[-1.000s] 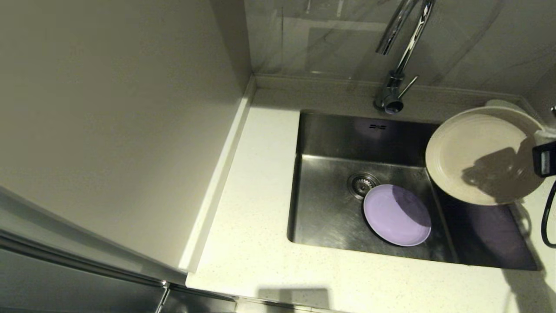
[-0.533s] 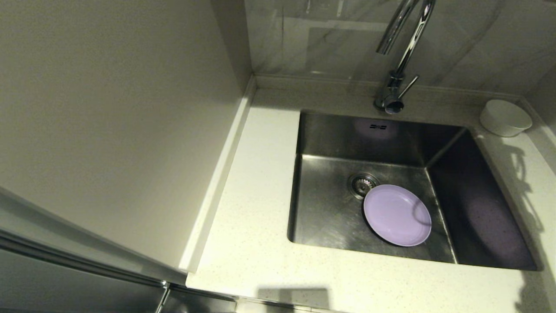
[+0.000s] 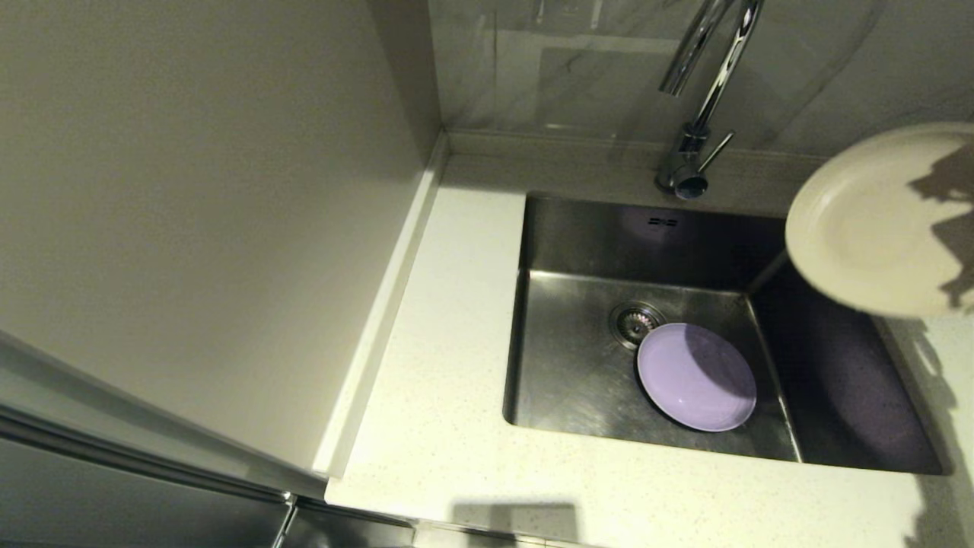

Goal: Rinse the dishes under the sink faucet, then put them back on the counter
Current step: Put a plate back to the table from the sink

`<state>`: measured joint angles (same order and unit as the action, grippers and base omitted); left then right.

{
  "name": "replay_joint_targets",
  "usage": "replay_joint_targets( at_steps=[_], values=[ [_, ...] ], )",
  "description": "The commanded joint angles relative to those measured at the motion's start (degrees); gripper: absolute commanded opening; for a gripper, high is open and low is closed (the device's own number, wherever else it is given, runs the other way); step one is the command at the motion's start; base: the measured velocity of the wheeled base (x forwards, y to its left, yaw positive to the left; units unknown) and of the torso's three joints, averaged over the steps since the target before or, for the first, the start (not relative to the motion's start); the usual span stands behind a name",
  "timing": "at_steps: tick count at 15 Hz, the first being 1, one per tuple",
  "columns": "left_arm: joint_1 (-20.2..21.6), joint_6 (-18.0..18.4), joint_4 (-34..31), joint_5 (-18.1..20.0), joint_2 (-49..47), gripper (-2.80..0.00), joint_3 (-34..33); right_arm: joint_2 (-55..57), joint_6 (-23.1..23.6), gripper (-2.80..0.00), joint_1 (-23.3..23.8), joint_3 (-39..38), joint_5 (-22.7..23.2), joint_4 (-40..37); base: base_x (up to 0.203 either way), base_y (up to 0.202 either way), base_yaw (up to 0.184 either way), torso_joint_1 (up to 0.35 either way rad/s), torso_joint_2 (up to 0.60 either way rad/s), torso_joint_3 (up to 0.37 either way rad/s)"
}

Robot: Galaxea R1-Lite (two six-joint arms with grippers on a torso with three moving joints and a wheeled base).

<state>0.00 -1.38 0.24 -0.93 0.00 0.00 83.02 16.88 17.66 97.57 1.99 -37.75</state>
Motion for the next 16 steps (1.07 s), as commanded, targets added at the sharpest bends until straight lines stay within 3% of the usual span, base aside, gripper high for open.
replay_joint_targets(
  at_steps=[1,3,5,10,11,13,16],
  values=[
    [0.0,0.0,0.0,0.0,0.1,-2.80,0.0,-2.9,-1.5,-2.80,-2.6,-7.4,1.7,-21.5,0.000,0.000,0.000,0.000,0.00,0.000],
    [0.0,0.0,0.0,0.0,0.1,-2.80,0.0,-4.1,-5.6,-2.80,-4.5,-8.8,0.5,-18.0,0.000,0.000,0.000,0.000,0.00,0.000],
    [0.0,0.0,0.0,0.0,0.1,-2.80,0.0,-4.4,-6.7,-2.80,-5.3,-12.6,-2.1,-3.3,0.000,0.000,0.000,0.000,0.00,0.000],
    [0.0,0.0,0.0,0.0,0.1,-2.80,0.0,-4.4,-3.4,-2.80,-7.2,-34.4,-8.7,55.3,0.000,0.000,0.000,0.000,0.00,0.000],
    [0.0,0.0,0.0,0.0,0.1,-2.80,0.0,-4.1,-2.4,-2.80,-7.4,-37.1,-9.4,63.3,0.000,0.000,0.000,0.000,0.00,0.000],
    [0.0,0.0,0.0,0.0,0.1,-2.80,0.0,-3.5,-0.8,-2.80,-7.0,-38.7,-12.2,68.6,0.000,0.000,0.000,0.000,0.00,0.000],
    [0.0,0.0,0.0,0.0,0.1,-2.80,0.0,-3.5,0.0,-2.80,-4.2,-40.5,-15.3,67.6,0.000,0.000,0.000,0.000,0.00,0.000]
  ],
)
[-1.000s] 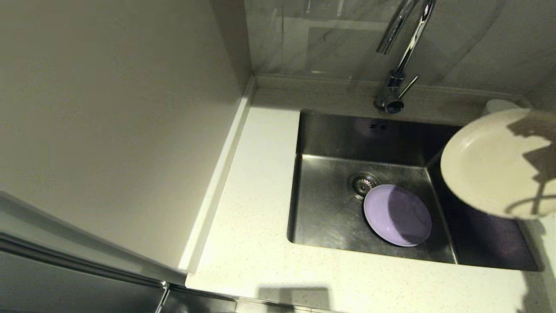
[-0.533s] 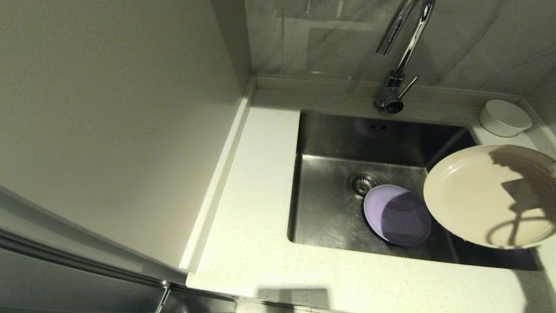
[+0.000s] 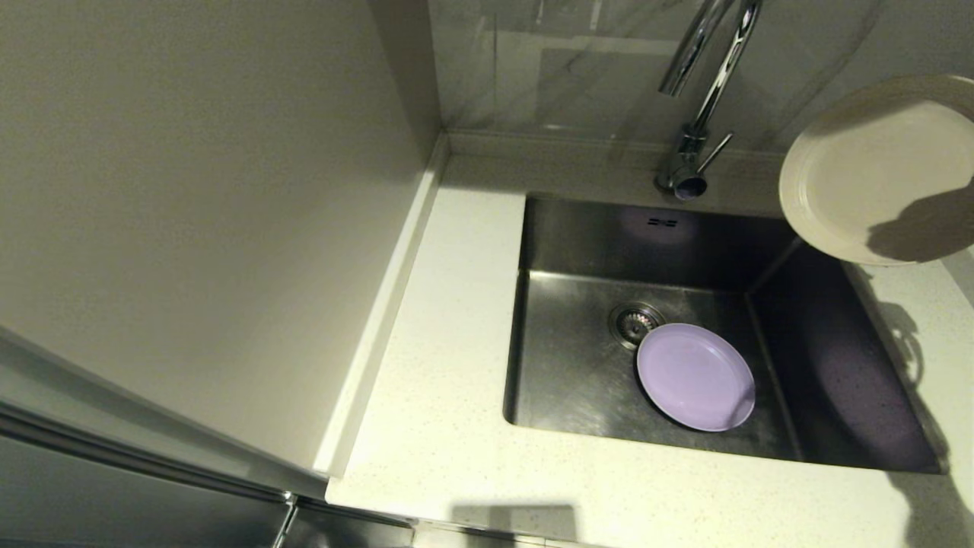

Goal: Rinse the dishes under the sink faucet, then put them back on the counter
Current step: Put a plate back to the table from the sink

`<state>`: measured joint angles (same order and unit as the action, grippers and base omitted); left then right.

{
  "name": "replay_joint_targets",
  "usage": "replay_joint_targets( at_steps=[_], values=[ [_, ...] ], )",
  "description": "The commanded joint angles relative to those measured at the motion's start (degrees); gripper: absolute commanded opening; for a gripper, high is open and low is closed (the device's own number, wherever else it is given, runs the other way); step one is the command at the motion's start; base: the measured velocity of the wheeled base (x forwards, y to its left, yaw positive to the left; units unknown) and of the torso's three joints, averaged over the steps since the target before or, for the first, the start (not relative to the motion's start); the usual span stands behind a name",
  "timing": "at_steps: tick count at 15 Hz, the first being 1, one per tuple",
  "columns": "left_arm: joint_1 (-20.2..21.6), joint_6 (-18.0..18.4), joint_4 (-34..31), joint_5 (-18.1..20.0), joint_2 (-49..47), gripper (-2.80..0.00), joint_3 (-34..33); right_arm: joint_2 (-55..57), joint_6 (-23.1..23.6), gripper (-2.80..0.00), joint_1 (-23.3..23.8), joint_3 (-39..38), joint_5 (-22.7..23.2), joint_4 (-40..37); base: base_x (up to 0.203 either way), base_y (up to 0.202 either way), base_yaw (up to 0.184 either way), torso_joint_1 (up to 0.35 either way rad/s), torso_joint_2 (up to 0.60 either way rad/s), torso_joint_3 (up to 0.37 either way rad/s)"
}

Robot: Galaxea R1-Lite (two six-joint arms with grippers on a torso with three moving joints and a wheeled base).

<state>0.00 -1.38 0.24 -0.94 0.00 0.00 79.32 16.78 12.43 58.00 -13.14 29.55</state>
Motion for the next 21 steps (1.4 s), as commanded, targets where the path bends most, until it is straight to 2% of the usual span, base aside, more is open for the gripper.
replay_joint_targets(
  at_steps=[1,3,4,7,8,10,12,16,19,21],
  values=[
    [0.0,0.0,0.0,0.0,0.1,-2.80,0.0,0.1,0.3,-2.80,1.4,-2.5,-0.4,0.3,0.000,0.000,0.000,0.000,0.00,0.000],
    [0.0,0.0,0.0,0.0,0.1,-2.80,0.0,0.0,1.4,-2.80,2.2,-4.9,-1.8,-2.0,0.000,0.000,0.000,0.000,0.00,0.000],
    [0.0,0.0,0.0,0.0,0.1,-2.80,0.0,0.0,1.8,-2.80,3.3,-4.7,-2.3,-6.8,0.000,0.000,0.000,0.000,0.00,0.000],
    [0.0,0.0,0.0,0.0,0.1,-2.80,0.0,0.3,1.9,-2.80,5.5,-2.0,-4.0,-28.0,0.000,0.000,0.000,0.000,0.00,0.000],
    [0.0,0.0,0.0,0.0,0.1,-2.80,0.0,1.6,1.6,-2.80,6.1,-1.0,-5.4,-32.4,0.000,0.000,0.000,0.000,0.00,0.000],
    [0.0,0.0,0.0,0.0,0.1,-2.80,0.0,4.4,0.2,-2.80,7.1,-0.6,-7.7,-33.2,0.000,0.000,0.000,0.000,0.00,0.000],
    [0.0,0.0,0.0,0.0,0.1,-2.80,0.0,6.3,-1.6,-2.80,8.3,0.1,-8.0,-33.0,0.000,0.000,0.000,0.000,0.00,0.000],
    [0.0,0.0,0.0,0.0,0.1,-2.80,0.0,9.9,-1.6,-2.80,10.9,2.8,-8.0,-32.9,0.000,0.000,0.000,0.000,0.00,0.000],
    [0.0,0.0,0.0,0.0,0.1,-2.80,0.0,10.4,-0.2,-2.80,15.4,1.1,-8.0,-33.4,0.000,0.000,0.000,0.000,0.00,0.000],
    [0.0,0.0,0.0,0.0,0.1,-2.80,0.0,10.9,2.6,-2.80,18.8,-1.5,-8.0,-33.1,0.000,0.000,0.000,0.000,0.00,0.000]
  ],
)
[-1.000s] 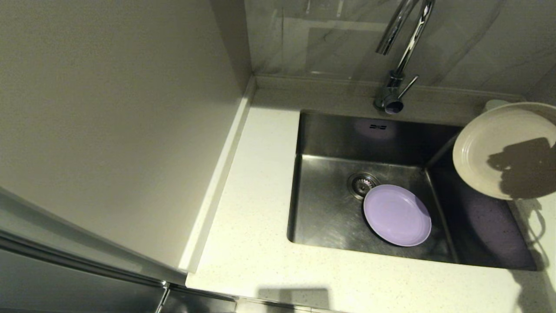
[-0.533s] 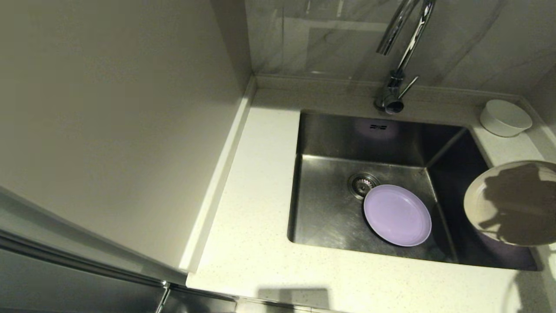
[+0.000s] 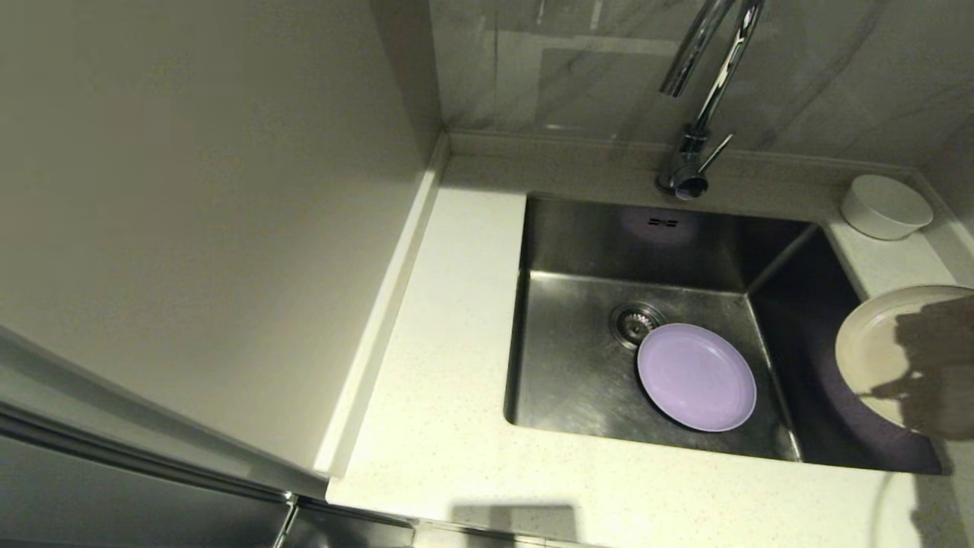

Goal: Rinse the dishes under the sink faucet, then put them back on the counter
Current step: Put a plate back to the table from the sink

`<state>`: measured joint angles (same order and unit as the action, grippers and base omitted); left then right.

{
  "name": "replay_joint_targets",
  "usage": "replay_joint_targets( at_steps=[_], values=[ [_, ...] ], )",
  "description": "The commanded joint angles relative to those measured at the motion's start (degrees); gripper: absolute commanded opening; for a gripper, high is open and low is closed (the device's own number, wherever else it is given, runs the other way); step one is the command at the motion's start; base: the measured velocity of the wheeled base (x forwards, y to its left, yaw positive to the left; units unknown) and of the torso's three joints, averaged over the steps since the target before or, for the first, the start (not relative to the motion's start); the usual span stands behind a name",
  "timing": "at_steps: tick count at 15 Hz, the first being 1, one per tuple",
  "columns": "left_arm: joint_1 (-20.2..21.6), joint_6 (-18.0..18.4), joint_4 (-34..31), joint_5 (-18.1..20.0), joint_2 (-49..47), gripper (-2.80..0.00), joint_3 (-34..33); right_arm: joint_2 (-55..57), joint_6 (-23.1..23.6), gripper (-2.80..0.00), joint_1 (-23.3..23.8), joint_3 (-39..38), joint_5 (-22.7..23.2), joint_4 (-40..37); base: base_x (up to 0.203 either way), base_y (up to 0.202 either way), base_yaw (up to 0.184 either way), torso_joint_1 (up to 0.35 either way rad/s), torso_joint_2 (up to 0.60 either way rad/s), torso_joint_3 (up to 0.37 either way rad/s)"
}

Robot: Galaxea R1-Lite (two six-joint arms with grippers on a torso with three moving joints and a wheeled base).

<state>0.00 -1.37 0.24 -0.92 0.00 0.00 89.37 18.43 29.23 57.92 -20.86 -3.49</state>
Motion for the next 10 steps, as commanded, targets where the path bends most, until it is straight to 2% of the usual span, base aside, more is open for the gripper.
replay_joint_targets(
  at_steps=[1,10],
  values=[
    [0.0,0.0,0.0,-0.1,0.1,-2.80,0.0,1.8,1.8,-2.80,3.0,-1.8,-0.2,0.1,0.000,0.000,0.000,0.000,0.00,0.000],
    [0.0,0.0,0.0,-0.1,0.1,-2.80,0.0,6.4,2.1,-2.80,3.6,-1.2,-0.2,1.0,0.000,0.000,0.000,0.000,0.00,0.000]
  ],
)
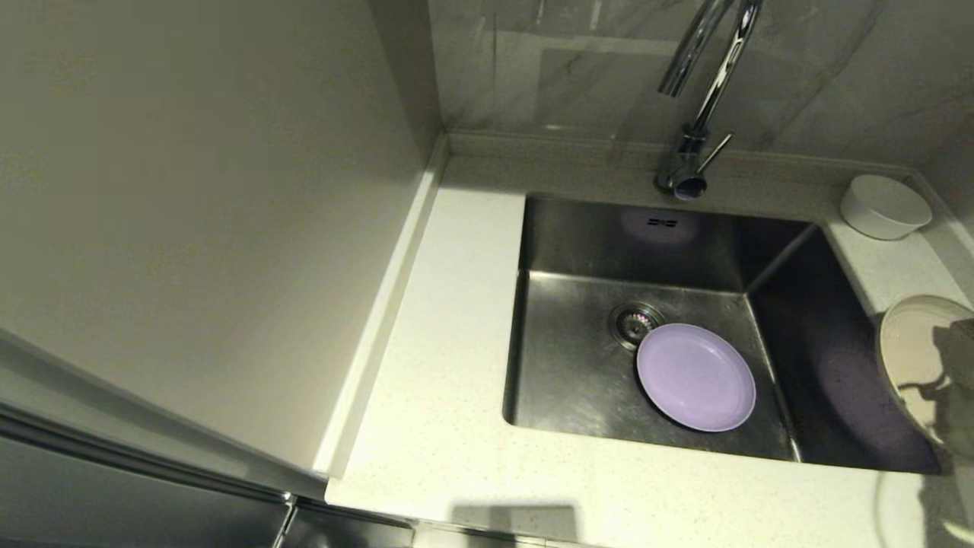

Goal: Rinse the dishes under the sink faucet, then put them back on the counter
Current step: Put a plate back to the table from the sink

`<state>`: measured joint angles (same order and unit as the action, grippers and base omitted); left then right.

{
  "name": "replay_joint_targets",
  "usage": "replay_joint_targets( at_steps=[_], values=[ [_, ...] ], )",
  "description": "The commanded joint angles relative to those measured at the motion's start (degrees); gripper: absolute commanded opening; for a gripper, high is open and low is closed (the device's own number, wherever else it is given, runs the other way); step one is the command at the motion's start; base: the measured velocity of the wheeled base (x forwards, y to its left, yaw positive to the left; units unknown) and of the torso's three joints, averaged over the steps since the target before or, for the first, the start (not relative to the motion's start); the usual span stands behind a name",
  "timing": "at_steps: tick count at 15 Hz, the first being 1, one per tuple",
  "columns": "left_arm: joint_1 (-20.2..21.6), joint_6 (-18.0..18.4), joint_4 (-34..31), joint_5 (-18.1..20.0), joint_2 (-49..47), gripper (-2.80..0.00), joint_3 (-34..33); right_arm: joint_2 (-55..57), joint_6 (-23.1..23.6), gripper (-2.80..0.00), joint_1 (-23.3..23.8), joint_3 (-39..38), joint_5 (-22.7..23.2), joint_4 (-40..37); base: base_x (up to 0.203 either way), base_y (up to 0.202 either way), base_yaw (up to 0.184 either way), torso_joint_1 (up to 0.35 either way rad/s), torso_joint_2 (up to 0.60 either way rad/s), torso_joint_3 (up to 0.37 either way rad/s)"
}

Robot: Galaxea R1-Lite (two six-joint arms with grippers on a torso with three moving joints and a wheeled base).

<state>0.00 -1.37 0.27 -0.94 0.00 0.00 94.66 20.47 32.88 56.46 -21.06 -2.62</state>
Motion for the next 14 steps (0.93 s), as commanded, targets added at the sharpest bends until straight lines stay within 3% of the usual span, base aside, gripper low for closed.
replay_joint_targets(
  at_steps=[1,14],
  values=[
    [0.0,0.0,0.0,0.0,0.1,-2.80,0.0,1.4,0.1,-2.80,0.0,0.5,-0.1,0.4,0.000,0.000,0.000,0.000,0.00,0.000],
    [0.0,0.0,0.0,0.0,0.1,-2.80,0.0,2.7,0.5,-2.80,-0.9,2.5,0.4,2.9,0.000,0.000,0.000,0.000,0.00,0.000]
  ],
)
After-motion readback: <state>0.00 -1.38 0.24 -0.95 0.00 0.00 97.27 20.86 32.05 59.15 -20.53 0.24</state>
